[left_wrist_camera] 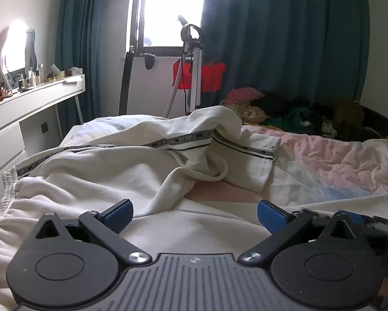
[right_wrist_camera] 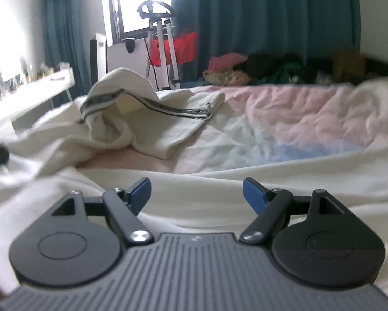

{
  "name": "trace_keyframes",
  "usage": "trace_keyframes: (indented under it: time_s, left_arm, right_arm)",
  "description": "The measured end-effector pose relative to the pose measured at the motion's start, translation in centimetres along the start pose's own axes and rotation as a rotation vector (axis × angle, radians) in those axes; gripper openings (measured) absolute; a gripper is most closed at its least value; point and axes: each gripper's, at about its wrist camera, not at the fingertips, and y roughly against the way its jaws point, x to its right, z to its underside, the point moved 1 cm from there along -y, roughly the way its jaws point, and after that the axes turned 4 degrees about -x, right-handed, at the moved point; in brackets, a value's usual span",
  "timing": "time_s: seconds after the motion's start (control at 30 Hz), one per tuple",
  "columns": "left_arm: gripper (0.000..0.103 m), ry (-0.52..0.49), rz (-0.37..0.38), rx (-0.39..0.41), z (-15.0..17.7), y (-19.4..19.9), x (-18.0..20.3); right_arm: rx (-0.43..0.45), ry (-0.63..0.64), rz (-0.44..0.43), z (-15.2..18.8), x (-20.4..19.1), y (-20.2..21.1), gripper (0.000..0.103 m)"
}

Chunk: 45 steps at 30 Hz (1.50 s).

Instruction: Fold clothes

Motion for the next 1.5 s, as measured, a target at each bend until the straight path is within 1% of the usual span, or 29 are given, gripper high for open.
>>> trace_keyframes:
  time_s: [0.03, 0.07, 0.13, 0.23, 0.27, 0.3, 0.37, 0.47, 0.5, 0.63, 0.67, 0.7, 0.73, 0.77, 0.87, 0.97, 1.2, 1.37, 1.5]
  left_arm:
    - [0.103, 0.004, 0.001, -0.006, 0.0, -0.2, -0.1]
    - [0.103, 0.009, 0.003, -0.013, 0.1, -0.4, -0.3]
    - [0.103, 0.024, 0.008, -0.033, 0.1, -0.9, -0.7]
    - [0.103, 0.058, 0.019, -0.073, 0.2, -2.0, -1.5]
    - [0.103, 0.07, 0.023, -0.086, 0.2, -2.4, -1.8]
    - [0.103, 0.081, 0.027, -0.099, 0.2, -2.8, -2.1]
    - [0.103, 0.104, 0.034, -0.126, 0.2, -3.5, -2.6]
    - [0.103, 0.138, 0.045, -0.166, 0.3, -4.6, -3.4]
    - [0.103, 0.159, 0.049, -0.185, 0.4, -5.2, -3.9]
    - [0.103, 0.245, 0.052, -0.245, 0.7, -7.1, -5.7]
    - [0.103, 0.266, 0.053, -0.252, 0.8, -7.4, -6.1]
    - [0.103, 0.287, 0.054, -0.258, 0.9, -7.7, -6.5]
    - [0.103, 0.3, 0.058, -0.265, 0.9, -7.9, -6.8]
    - [0.103, 0.309, 0.062, -0.274, 1.0, -8.1, -7.0]
    - [0.103, 0.327, 0.07, -0.29, 1.1, -8.5, -7.4]
    - [0.103, 0.317, 0.068, -0.288, 1.1, -8.5, -7.3]
    - [0.103, 0.269, 0.027, -0.265, 1.0, -8.2, -6.5]
    - [0.103, 0.251, 0.035, -0.265, 1.3, -8.0, -5.9]
    - [0.103, 0.224, 0.059, -0.247, 1.6, -8.0, -5.0]
  right_arm:
    - [-0.016, -0.043, -0.051, -0.4, 0.0, -0.5, 0.078]
    - [-0.031, -0.086, -0.1, -0.8, 0.0, -1.0, 0.073]
    - [-0.062, -0.187, -0.191, -1.5, -0.3, -2.4, 0.071]
    - [-0.104, -0.328, -0.27, -2.2, -1.4, -5.7, 0.068]
    - [-0.117, -0.374, -0.291, -2.3, -1.8, -6.9, 0.064]
    - [-0.125, -0.417, -0.309, -2.3, -2.1, -8.0, 0.062]
    - [-0.142, -0.503, -0.335, -2.4, -2.8, -10.2, 0.06]
    - [-0.165, -0.661, -0.34, -2.2, -3.0, -13.7, 0.06]
    - [-0.157, -0.702, -0.328, -2.2, -3.0, -14.6, 0.059]
    - [-0.096, -0.803, -0.274, -2.2, -2.5, -16.9, 0.046]
    - [-0.086, -0.824, -0.255, -2.3, -2.2, -17.3, 0.036]
    - [-0.075, -0.845, -0.235, -2.3, -2.0, -17.8, 0.03]
    - [-0.064, -0.868, -0.216, -2.3, -1.6, -18.1, 0.021]
    - [-0.053, -0.895, -0.196, -2.3, -1.1, -18.3, 0.018]
    - [-0.024, -0.915, -0.173, -2.7, -0.3, -18.5, 0.016]
    - [0.019, -0.853, -0.138, -3.6, -0.2, -17.5, 0.012]
    - [0.115, -0.798, -0.034, -6.2, 4.9, -13.3, 0.011]
    - [0.206, -0.758, 0.134, -9.2, 12.1, -9.9, 0.01]
    - [0.245, -0.739, 0.284, -10.5, 17.6, -7.1, 0.01]
